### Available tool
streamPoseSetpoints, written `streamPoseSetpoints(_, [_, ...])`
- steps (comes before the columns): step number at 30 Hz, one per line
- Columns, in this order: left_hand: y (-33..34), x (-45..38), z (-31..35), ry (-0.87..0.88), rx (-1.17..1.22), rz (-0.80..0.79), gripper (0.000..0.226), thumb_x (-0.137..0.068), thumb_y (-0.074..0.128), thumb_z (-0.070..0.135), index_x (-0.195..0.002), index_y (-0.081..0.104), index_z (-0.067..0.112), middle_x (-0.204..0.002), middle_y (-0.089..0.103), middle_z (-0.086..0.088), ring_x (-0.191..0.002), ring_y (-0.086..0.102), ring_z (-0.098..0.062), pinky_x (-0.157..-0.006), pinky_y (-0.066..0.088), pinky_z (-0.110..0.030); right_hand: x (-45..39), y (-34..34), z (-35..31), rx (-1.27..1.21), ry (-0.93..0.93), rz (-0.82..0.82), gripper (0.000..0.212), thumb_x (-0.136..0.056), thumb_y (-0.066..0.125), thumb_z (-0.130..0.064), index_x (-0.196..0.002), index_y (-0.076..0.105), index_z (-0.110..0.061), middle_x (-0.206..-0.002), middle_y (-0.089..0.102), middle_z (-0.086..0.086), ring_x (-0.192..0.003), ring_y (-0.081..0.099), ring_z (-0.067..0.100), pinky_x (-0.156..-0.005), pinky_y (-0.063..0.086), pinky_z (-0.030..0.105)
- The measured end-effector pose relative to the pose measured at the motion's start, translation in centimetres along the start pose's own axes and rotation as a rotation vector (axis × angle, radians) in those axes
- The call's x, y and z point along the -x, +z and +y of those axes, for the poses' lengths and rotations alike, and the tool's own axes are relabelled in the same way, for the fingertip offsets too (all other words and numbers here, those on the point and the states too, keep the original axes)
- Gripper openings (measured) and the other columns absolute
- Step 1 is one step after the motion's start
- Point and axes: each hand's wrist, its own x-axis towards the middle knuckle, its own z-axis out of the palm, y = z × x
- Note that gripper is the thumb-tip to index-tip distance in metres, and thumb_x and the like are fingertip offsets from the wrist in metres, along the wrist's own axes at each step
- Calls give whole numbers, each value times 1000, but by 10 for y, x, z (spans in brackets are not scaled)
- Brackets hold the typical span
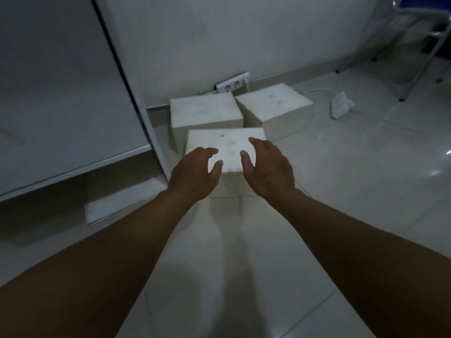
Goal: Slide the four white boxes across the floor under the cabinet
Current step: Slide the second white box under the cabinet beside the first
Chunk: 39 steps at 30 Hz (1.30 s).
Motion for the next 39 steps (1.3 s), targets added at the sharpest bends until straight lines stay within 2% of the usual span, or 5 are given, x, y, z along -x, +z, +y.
streamPoseSetpoints(12, [101, -85, -50, -381, -55, 134, 51, -95, 53, 42, -138, 49, 14, -144, 43, -11, -132, 39, -28, -109, 33, -46, -85, 107, 88, -98, 150, -63, 61, -96, 44, -56, -145, 40, -20, -156, 32, 7, -143, 27, 24, -116, 24, 43])
streamPoseSetpoints(19, [123, -109, -80, -636, -144, 71, 85, -85, 46, 69, -147, 29, 13, -150, 32, -16, -136, 34, -34, -109, 33, -51, -115, 138, 101, -109, 319, -147, 81, -88, 42, -71, -152, 21, -25, -162, 15, 10, -148, 15, 29, -118, 19, 48])
streamPoseSetpoints(24, [131, -115, -90, -820, -8, 21, 121, -64, 45, 90, -152, 18, 11, -152, 36, -14, -135, 40, -34, -108, 37, -46, -115, 146, 104, -69, 355, -222, 93, -83, 43, -78, -154, 7, -30, -163, 6, 12, -143, 26, 36, -108, 32, 49])
streamPoseSetpoints(27, [129, -115, -92, -837, -15, 57, 122, -55, 49, 93, -144, 35, 10, -142, 48, -13, -126, 49, -34, -102, 43, -44, -116, 145, 103, -39, 362, -237, 93, -81, 43, -80, -153, 14, -29, -159, 18, 16, -135, 36, 37, -103, 38, 47])
streamPoseSetpoints(39, [118, -75, -55, -743, -32, 42, 111, -60, 57, 86, -135, 42, 7, -134, 53, -14, -121, 52, -35, -99, 45, -47, -58, 95, 108, 10, 399, -183, 82, -81, 46, -78, -145, 33, -28, -137, 42, 15, -122, 48, 36, -96, 41, 44])
